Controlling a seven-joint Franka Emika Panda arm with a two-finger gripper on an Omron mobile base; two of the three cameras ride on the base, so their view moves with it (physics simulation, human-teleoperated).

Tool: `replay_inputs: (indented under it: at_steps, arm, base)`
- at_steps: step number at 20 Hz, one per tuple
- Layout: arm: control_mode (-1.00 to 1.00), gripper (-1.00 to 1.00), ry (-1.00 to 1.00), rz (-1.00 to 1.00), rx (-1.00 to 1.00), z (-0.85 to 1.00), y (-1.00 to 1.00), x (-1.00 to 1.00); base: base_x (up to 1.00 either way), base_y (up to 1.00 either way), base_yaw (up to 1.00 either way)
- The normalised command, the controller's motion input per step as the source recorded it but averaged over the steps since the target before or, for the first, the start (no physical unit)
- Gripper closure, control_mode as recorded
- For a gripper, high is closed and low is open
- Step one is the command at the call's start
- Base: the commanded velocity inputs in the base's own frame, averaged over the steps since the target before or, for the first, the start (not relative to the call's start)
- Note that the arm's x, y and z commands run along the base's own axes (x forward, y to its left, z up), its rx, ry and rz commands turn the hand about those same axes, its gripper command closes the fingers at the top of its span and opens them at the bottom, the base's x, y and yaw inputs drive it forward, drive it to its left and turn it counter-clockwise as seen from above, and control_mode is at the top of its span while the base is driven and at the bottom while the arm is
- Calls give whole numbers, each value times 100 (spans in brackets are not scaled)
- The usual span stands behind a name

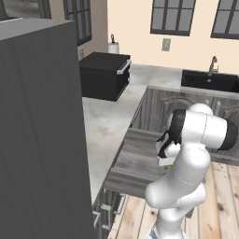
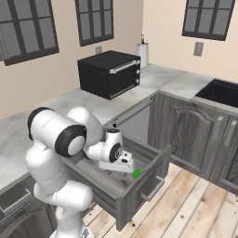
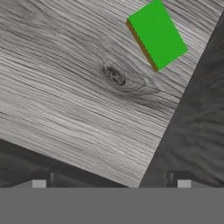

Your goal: Restock the sink supplies by placing the sponge and soap dispenser on the counter and next to the sink. Make sure the soap dispenser is upright.

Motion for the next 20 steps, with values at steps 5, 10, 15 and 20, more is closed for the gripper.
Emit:
replay_inputs:
  at_steps: [5, 10, 15, 20]
  arm:
    - [-100, -100, 0, 0, 3, -21, -43, 0]
    - [-100, -100, 0, 0, 4, -20, -44, 0]
    - [-100, -100, -1, 0, 4, -10, -53, -2]
    - [-100, -100, -7, 0, 7, 0, -69, -17]
  base:
    - [0, 0, 0]
    - [0, 0, 0]
    - [0, 0, 0]
    - [0, 0, 0]
